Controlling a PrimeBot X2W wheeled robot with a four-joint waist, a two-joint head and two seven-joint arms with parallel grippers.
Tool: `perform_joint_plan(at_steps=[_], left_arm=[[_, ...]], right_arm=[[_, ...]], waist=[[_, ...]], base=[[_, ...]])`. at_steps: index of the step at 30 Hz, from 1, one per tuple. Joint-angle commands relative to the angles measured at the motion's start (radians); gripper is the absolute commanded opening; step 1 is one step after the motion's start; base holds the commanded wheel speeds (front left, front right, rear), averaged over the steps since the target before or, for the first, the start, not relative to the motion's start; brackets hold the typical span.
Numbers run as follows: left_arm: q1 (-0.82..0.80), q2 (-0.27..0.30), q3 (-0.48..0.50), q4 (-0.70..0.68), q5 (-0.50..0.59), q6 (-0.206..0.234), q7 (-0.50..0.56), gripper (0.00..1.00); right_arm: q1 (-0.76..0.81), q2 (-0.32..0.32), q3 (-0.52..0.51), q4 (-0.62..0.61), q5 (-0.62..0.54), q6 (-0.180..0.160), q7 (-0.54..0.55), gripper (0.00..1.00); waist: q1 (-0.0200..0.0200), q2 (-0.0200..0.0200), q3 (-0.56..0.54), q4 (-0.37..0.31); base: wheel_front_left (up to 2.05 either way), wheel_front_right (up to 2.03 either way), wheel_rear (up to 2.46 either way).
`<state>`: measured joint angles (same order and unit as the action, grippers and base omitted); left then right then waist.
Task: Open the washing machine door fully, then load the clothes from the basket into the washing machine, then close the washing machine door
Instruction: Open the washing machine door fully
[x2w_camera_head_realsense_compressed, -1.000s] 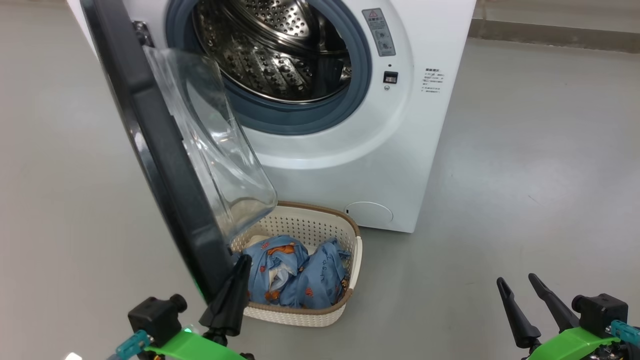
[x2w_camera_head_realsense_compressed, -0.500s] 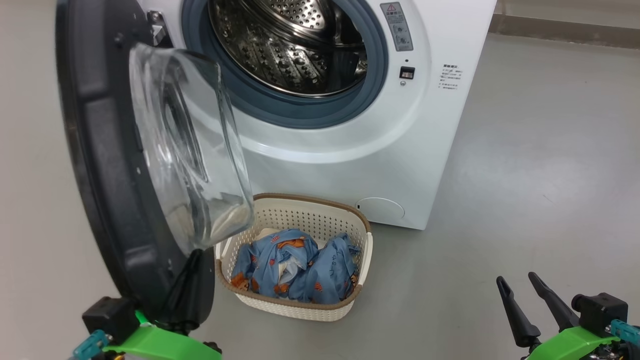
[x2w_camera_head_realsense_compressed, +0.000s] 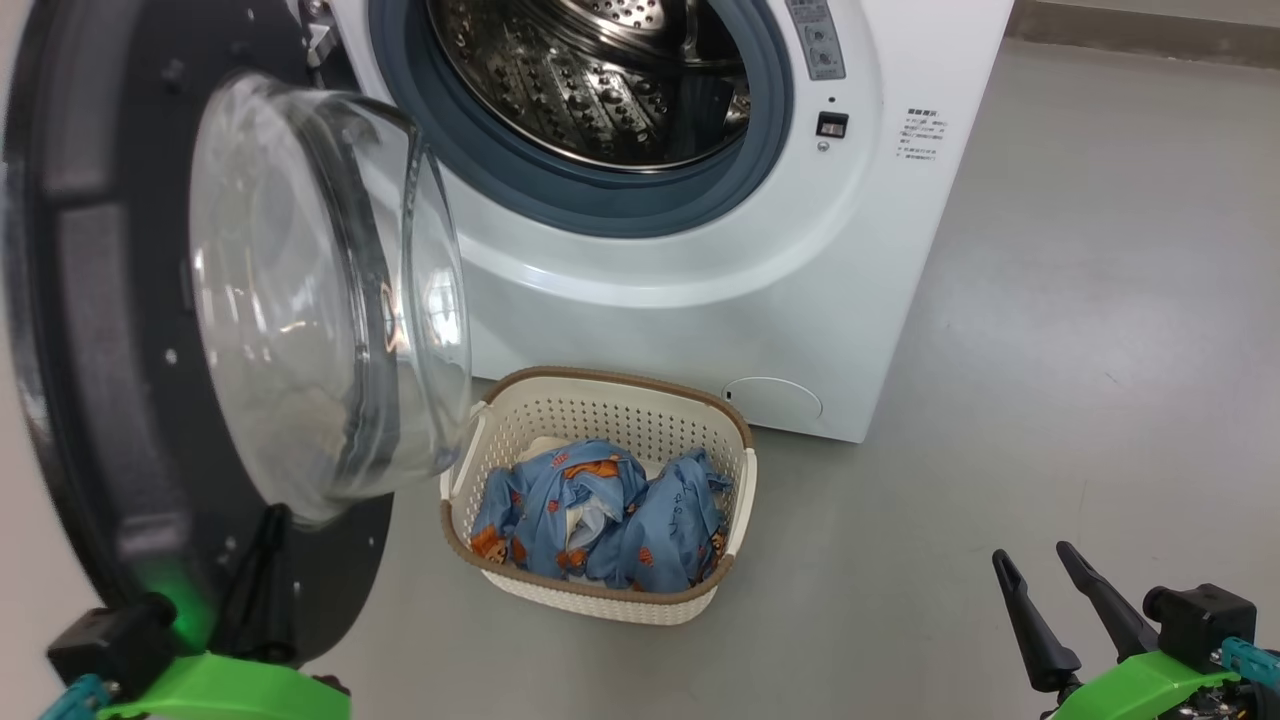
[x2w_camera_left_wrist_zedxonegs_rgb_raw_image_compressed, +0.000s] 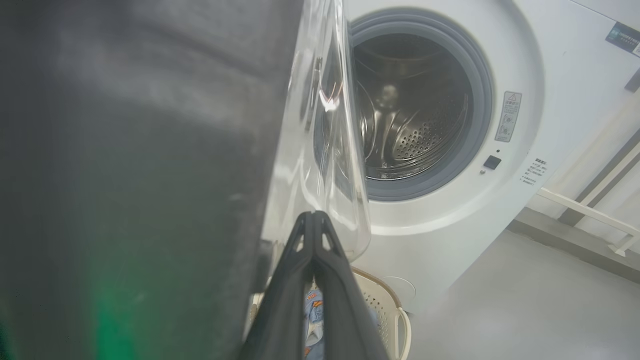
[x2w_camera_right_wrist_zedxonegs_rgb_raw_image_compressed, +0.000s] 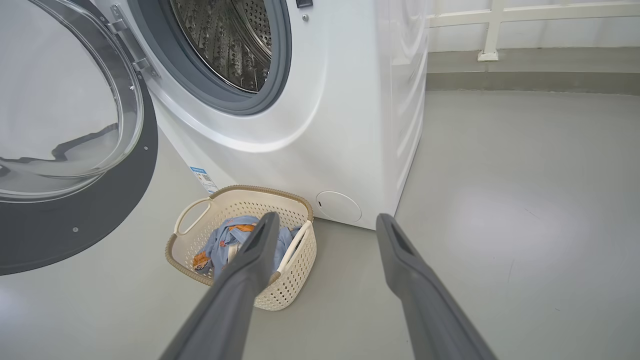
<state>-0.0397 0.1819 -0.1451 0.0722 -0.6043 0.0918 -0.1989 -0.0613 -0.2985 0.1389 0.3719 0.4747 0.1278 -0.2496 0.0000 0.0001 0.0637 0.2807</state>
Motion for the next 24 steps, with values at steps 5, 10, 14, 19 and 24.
perform_joint_plan(at_steps=[5,10,14,19,24], left_arm=[[-0.018,0.066,0.097,-0.008,-0.019,0.027,-0.003,0.00],[-0.016,0.090,0.144,0.014,-0.028,0.040,-0.016,0.00],[-0.017,0.107,0.184,0.034,-0.034,0.046,-0.030,0.00],[-0.030,0.135,0.229,0.064,-0.029,0.050,-0.044,0.00],[-0.045,0.156,0.272,0.106,-0.026,0.043,-0.054,0.00]], right_arm=[[-0.025,-0.012,0.016,-0.025,-0.016,0.003,-0.012,1.00],[-0.030,-0.013,0.021,-0.023,-0.016,0.003,-0.012,1.00],[-0.033,-0.017,0.024,-0.023,-0.015,0.003,-0.012,1.00],[-0.041,-0.023,0.026,-0.024,-0.016,0.003,-0.012,1.00],[-0.053,-0.028,0.030,-0.024,-0.019,0.003,-0.012,1.00]], waist=[[0.0000,-0.0001,0.009,0.002],[0.0000,-0.0001,0.016,0.001],[0.0000,-0.0001,0.024,0.001],[0.0000,-0.0001,0.041,0.001],[0.0000,-0.0001,0.060,0.000]], base=[[0.00,0.00,0.00],[0.00,0.00,0.00],[0.00,0.00,0.00],[0.00,0.00,0.00],[0.00,0.00,0.00]])
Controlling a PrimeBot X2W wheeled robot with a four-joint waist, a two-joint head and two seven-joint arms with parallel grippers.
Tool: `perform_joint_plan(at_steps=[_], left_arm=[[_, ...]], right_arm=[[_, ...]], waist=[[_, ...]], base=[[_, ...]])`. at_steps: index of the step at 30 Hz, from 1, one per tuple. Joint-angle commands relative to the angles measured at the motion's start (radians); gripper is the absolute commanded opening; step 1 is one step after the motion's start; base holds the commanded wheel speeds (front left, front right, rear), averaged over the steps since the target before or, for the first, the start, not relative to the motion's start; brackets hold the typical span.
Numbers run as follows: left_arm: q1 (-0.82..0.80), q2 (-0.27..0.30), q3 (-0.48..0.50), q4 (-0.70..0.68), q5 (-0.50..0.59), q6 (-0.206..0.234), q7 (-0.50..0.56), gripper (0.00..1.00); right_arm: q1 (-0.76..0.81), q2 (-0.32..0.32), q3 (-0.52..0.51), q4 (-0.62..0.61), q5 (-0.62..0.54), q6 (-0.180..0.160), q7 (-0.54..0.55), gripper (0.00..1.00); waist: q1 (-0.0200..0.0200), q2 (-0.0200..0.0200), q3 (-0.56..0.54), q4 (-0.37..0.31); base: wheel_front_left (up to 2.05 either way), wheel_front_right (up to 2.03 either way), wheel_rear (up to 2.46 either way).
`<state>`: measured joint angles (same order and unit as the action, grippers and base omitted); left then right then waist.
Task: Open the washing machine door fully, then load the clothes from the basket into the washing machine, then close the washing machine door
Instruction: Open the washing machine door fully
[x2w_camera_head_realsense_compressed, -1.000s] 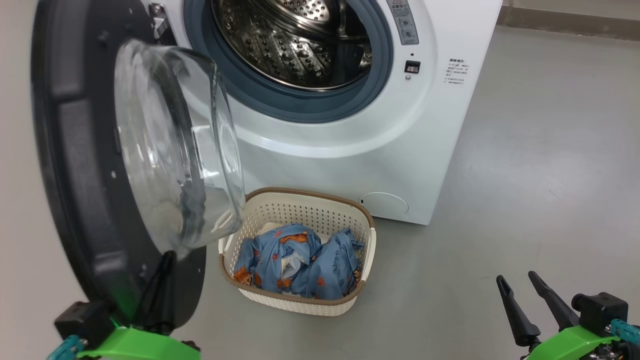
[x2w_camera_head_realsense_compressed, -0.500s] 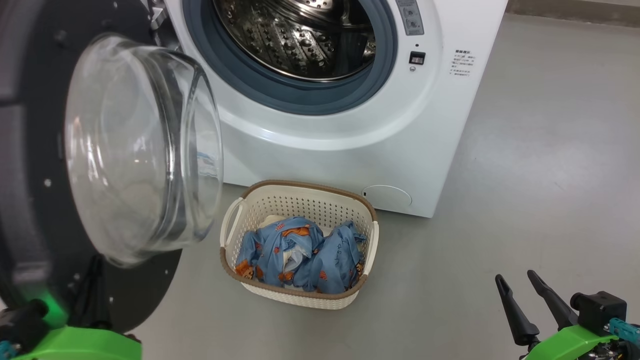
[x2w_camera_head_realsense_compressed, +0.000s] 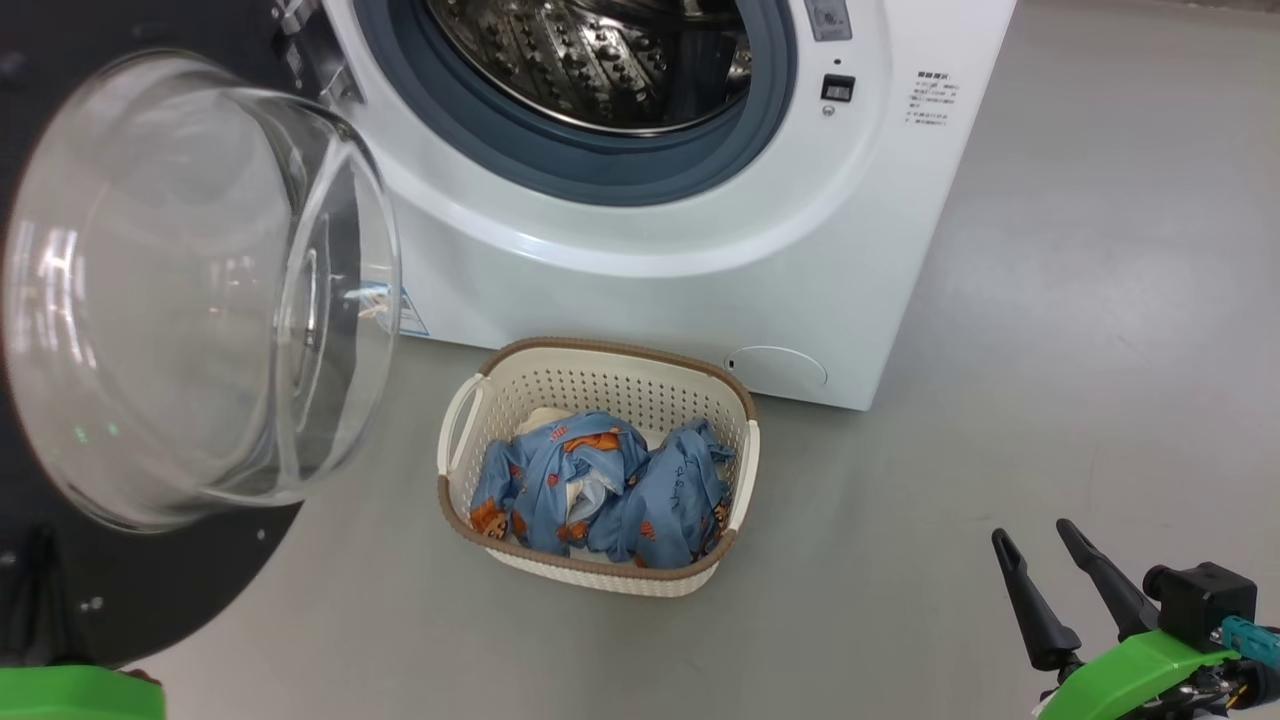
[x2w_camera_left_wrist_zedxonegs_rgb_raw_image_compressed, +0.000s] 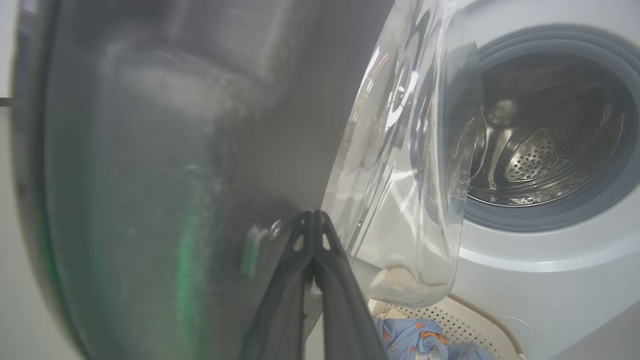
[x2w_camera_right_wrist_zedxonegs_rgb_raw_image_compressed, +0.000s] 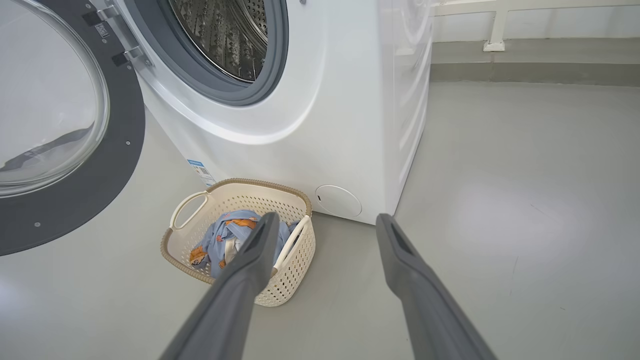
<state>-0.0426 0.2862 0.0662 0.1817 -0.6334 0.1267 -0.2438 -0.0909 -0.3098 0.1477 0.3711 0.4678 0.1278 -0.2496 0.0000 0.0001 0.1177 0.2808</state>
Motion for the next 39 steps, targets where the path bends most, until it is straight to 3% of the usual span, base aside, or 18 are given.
perform_joint_plan(at_steps=[1,19,39], left_arm=[[-0.047,0.055,0.068,0.005,0.005,0.008,-0.011,0.00],[-0.228,0.129,0.229,0.213,0.040,-0.058,-0.018,0.00],[-0.484,0.220,0.412,0.519,0.168,-0.130,-0.018,0.00]], right_arm=[[-0.027,-0.017,0.022,-0.023,-0.013,0.003,-0.012,1.00],[-0.084,-0.039,0.033,-0.027,-0.020,0.003,-0.012,1.00],[-0.159,-0.069,0.032,-0.038,-0.033,0.003,-0.012,1.00]], waist=[[0.0000,-0.0001,0.012,0.000],[0.0000,-0.0001,0.102,-0.006],[0.0000,-0.0001,0.229,-0.016]], base=[[0.00,0.00,0.00],[0.00,0.00,0.00],[0.00,0.00,0.00]])
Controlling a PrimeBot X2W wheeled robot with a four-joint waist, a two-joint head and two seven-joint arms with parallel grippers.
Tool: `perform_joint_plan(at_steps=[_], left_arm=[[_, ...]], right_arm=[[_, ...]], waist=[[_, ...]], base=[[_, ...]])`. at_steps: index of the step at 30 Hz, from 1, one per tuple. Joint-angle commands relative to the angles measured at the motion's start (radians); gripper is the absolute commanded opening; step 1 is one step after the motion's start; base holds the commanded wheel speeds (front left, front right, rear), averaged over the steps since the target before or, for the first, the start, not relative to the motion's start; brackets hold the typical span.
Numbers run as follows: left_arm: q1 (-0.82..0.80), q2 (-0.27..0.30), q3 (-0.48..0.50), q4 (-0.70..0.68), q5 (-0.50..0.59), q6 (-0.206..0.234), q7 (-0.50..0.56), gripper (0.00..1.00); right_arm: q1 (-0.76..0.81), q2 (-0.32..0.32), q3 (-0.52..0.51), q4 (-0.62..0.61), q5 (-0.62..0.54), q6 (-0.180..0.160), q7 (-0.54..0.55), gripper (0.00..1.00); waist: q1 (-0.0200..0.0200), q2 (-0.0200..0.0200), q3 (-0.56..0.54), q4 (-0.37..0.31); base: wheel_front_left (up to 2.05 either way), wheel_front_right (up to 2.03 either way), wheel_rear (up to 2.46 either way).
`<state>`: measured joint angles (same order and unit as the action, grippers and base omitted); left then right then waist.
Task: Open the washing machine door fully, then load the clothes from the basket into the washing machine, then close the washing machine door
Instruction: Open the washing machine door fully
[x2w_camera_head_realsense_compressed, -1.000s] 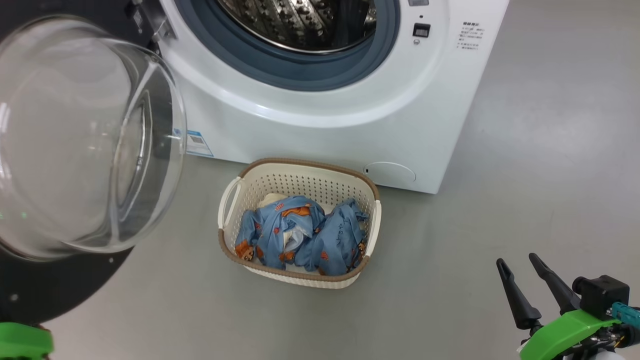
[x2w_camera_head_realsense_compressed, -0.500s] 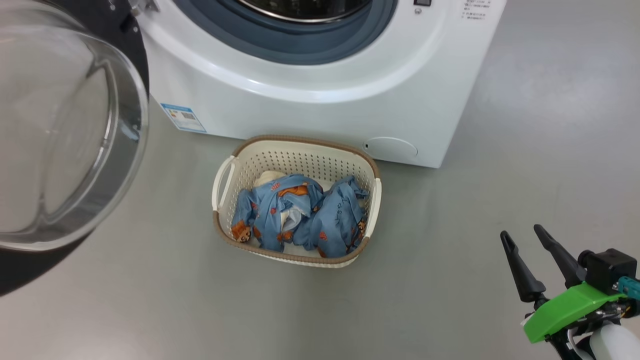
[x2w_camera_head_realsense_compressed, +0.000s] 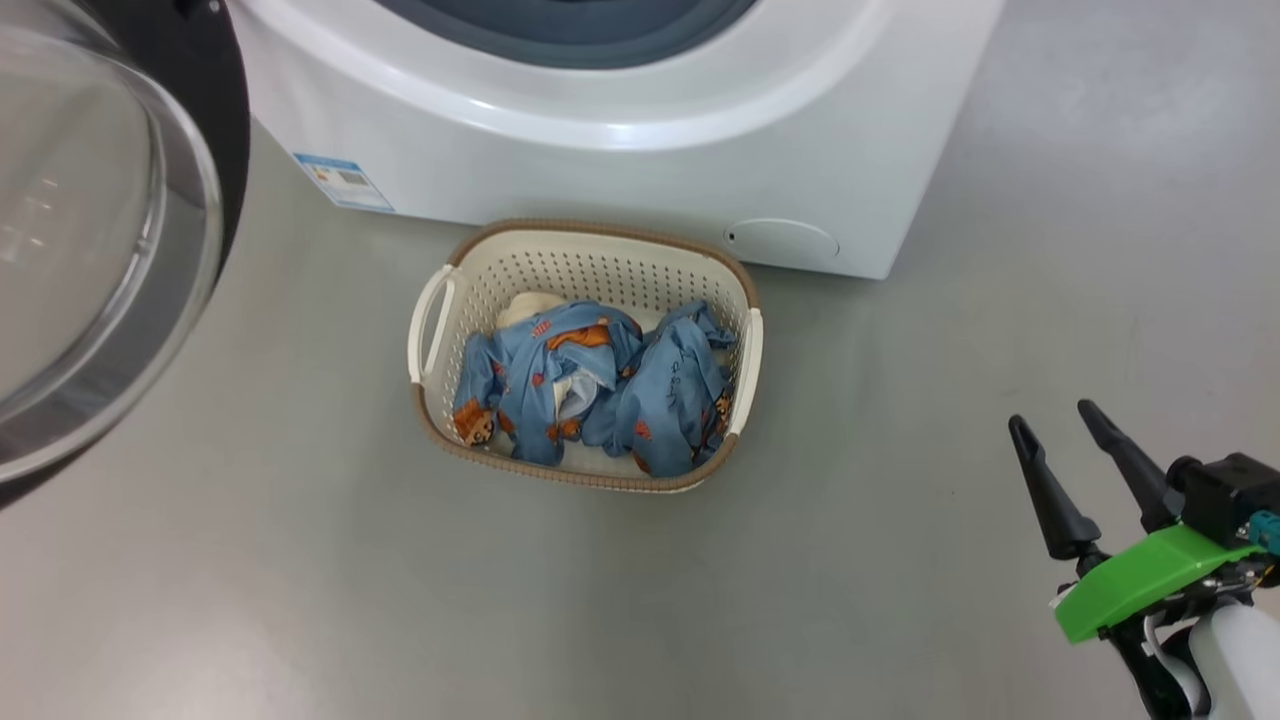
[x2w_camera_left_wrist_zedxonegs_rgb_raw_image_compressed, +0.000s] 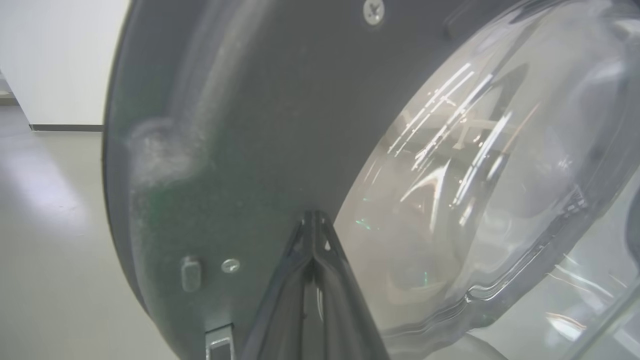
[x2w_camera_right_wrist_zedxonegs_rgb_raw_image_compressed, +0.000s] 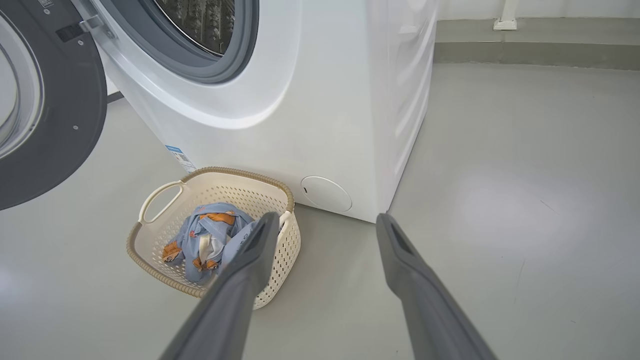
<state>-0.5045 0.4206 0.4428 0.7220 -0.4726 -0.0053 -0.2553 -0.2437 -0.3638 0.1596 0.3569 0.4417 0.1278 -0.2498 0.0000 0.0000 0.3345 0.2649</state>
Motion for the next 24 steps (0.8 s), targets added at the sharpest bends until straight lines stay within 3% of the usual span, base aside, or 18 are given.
perform_joint_plan(at_steps=[1,13,24], left_arm=[[-0.034,0.091,0.041,-0.002,0.013,-0.001,-0.006,0.00],[-0.139,0.119,0.108,0.116,0.091,-0.043,-0.006,0.00],[-0.142,0.091,0.148,0.145,0.143,-0.086,-0.006,0.00]], right_arm=[[-0.010,-0.016,0.020,-0.025,-0.008,0.003,-0.012,1.00],[-0.043,-0.023,0.025,-0.024,-0.016,0.003,-0.012,1.00],[-0.038,-0.015,0.036,-0.010,-0.010,0.003,-0.012,1.00]], waist=[[0.0000,0.0000,0.019,-0.001],[0.0000,0.0000,0.065,0.000],[0.0000,0.0000,0.013,0.005]], base=[[0.00,0.00,0.00],[0.00,0.00,0.00],[0.00,0.00,0.00]])
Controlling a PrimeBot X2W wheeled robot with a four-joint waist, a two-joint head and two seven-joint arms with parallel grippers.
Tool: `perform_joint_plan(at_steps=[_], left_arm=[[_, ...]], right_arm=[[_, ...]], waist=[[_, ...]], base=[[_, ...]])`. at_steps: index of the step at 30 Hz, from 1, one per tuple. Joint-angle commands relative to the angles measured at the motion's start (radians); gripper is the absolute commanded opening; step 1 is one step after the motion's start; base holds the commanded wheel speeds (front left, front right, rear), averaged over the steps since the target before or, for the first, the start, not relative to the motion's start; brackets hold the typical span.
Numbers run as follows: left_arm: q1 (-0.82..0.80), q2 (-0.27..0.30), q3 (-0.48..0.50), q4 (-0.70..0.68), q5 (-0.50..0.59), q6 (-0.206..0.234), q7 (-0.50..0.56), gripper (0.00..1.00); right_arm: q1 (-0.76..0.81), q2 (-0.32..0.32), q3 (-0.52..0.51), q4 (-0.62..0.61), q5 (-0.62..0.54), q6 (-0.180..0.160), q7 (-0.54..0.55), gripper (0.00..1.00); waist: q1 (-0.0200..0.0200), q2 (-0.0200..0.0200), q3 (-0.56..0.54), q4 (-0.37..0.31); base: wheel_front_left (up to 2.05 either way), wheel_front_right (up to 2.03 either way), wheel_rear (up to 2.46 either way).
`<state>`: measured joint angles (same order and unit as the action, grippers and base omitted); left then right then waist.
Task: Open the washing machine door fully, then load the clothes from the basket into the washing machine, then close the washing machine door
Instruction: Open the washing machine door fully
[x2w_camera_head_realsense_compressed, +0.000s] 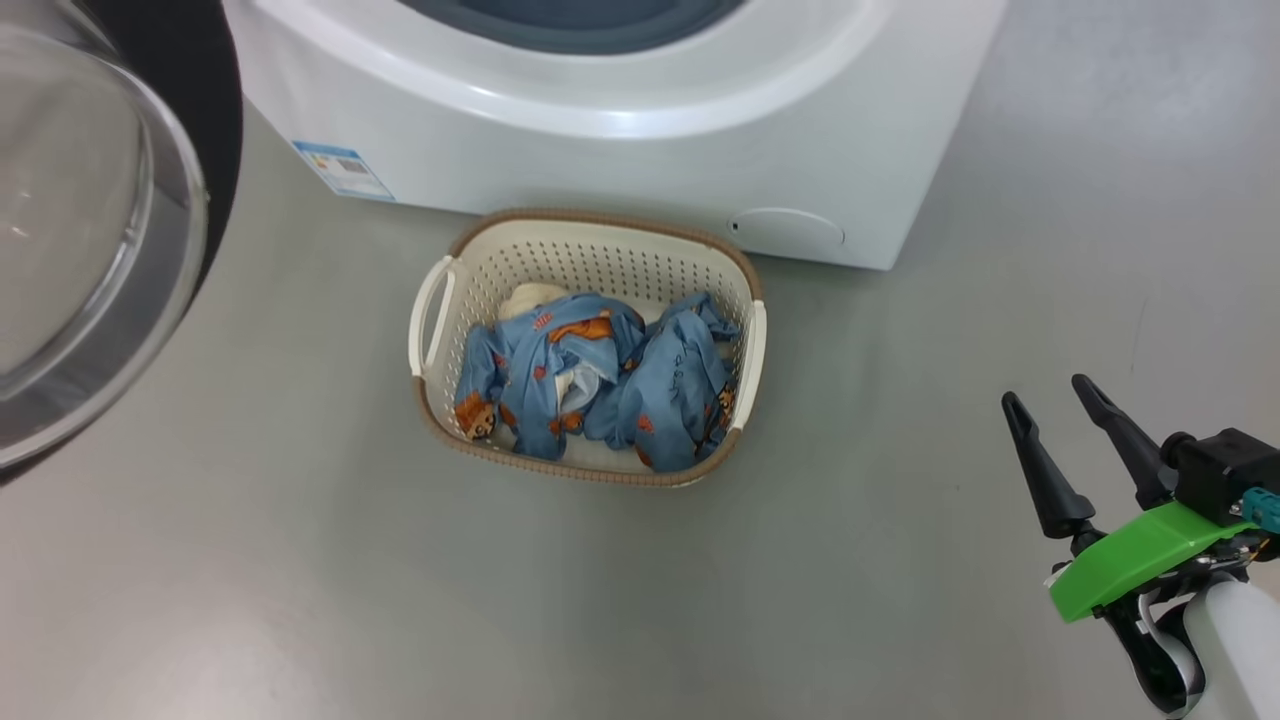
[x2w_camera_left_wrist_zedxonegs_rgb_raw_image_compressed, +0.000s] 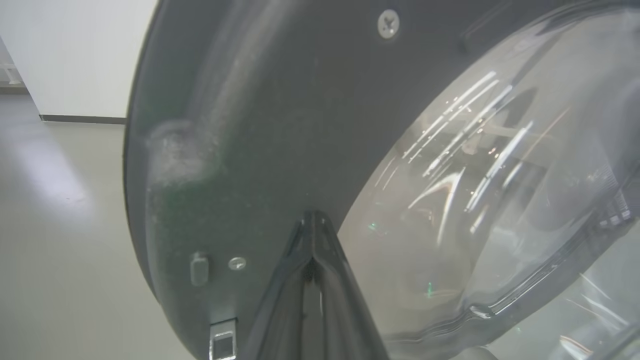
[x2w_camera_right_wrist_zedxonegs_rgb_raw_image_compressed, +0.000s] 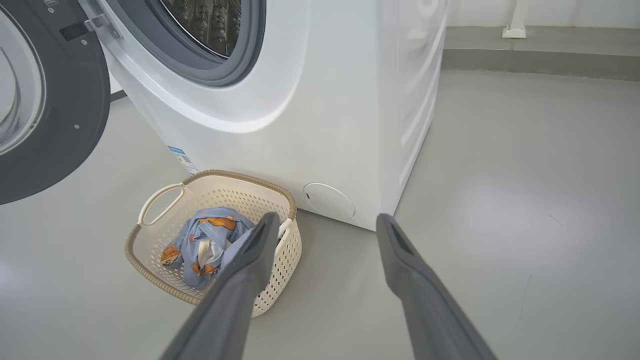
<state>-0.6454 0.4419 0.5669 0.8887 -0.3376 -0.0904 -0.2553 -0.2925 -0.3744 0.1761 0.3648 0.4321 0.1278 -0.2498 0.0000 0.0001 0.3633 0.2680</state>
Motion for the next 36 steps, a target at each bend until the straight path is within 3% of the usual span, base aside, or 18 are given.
perform_joint_plan(at_steps=[1,11,12,14,16,17,18,25,36], left_arm=[[0.005,0.062,0.028,-0.025,0.010,-0.008,-0.006,0.00],[0.133,-0.049,0.016,-0.121,0.007,-0.039,-0.006,0.00],[0.150,-0.058,0.003,-0.136,0.001,-0.040,-0.006,0.07],[0.189,-0.075,-0.021,-0.173,-0.018,-0.040,-0.006,0.34],[0.230,-0.091,-0.051,-0.209,-0.042,-0.040,-0.006,0.50],[0.251,-0.098,-0.065,-0.227,-0.057,-0.040,-0.006,0.88],[0.272,-0.104,-0.083,-0.248,-0.074,-0.040,-0.006,1.00],[0.421,-0.146,-0.163,-0.389,-0.182,-0.040,-0.006,1.00],[0.547,-0.235,-0.302,-0.578,-0.155,-0.040,-0.006,1.00]], right_arm=[[0.013,-0.003,0.021,-0.016,0.001,0.003,-0.012,1.00],[0.064,0.015,0.038,-0.003,0.015,0.003,-0.012,1.00],[0.069,0.016,0.039,-0.003,0.017,0.003,-0.012,1.00],[0.080,0.018,0.041,-0.002,0.019,0.003,-0.012,1.00],[0.090,0.021,0.042,-0.001,0.022,0.003,-0.012,1.00],[0.095,0.022,0.042,-0.001,0.023,0.003,-0.012,1.00],[0.101,0.024,0.042,-0.001,0.024,0.003,-0.012,1.00],[0.136,0.032,0.036,-0.005,0.031,0.003,-0.012,1.00],[0.162,0.040,0.011,-0.013,0.031,0.003,-0.012,1.00]], waist=[[0.0000,-0.0001,-0.025,0.002],[0.0000,-0.0001,-0.148,0.008],[0.0000,-0.0001,-0.159,0.008],[0.0000,-0.0001,-0.180,0.005],[0.0000,-0.0001,-0.199,0.002],[0.0000,-0.0001,-0.209,-0.001],[0.0000,-0.0001,-0.217,-0.004],[0.0000,-0.0001,-0.263,-0.038],[0.0000,-0.0001,-0.281,-0.122]], base=[[0.00,0.00,0.00],[0.00,0.00,0.00],[0.00,0.00,0.00],[0.00,0.00,0.00],[0.00,0.00,0.00],[0.00,0.00,0.00],[0.00,0.00,0.00],[0.00,0.00,0.00],[0.00,0.00,0.00]])
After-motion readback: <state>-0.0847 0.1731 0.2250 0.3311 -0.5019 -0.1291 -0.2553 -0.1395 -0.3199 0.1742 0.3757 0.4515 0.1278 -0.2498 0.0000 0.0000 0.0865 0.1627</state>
